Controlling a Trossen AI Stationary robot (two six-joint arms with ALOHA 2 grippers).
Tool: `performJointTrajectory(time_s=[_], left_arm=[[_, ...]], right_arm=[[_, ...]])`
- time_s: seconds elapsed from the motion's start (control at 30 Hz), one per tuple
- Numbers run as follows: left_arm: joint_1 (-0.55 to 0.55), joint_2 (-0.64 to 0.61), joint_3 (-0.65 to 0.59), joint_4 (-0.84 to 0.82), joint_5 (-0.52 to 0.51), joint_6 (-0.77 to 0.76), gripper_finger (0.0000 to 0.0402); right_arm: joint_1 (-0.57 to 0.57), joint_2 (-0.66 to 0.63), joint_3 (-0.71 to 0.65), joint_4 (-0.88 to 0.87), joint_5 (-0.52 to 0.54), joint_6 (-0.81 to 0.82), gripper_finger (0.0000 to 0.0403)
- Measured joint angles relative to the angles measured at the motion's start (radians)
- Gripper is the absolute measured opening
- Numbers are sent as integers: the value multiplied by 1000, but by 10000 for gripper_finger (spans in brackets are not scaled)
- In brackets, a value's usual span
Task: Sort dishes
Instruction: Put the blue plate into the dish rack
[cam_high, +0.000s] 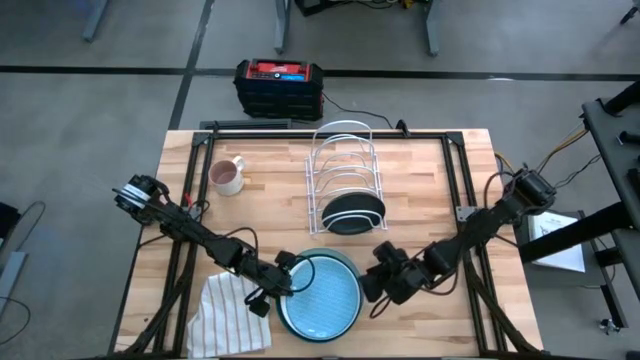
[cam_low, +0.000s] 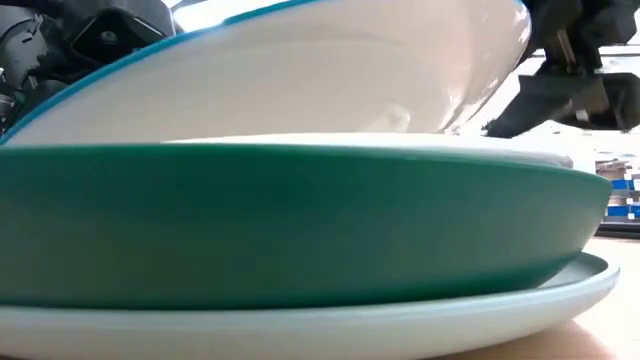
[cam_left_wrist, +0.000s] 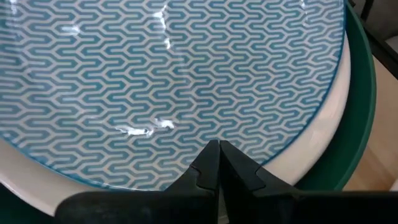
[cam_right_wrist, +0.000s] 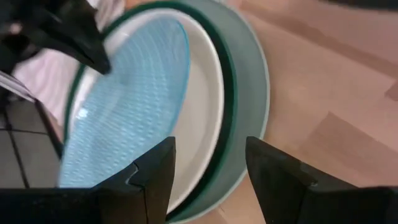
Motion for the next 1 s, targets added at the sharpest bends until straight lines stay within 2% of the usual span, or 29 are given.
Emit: performJointTrajectory(time_s=[0.27,0.4,0.53,0.73,1.0], left_arm=[[2,0,-1,5,-3,-1,0],[3,0,-1,5,-12,-3,0],[4,0,-1,10,-18,-3,0],[4,0,-1,11,-19,-3,0],[4,1,-1,14,-18,-3,0]], right_arm=[[0,-50,-2,10,-15,29,185],[0,-14,-3,66,-62,42,185],[0,23,-5,163,-73,43,186],[-1,78,-5,221,-94,80,186],[-33,151,-5,359,-180,74,186]])
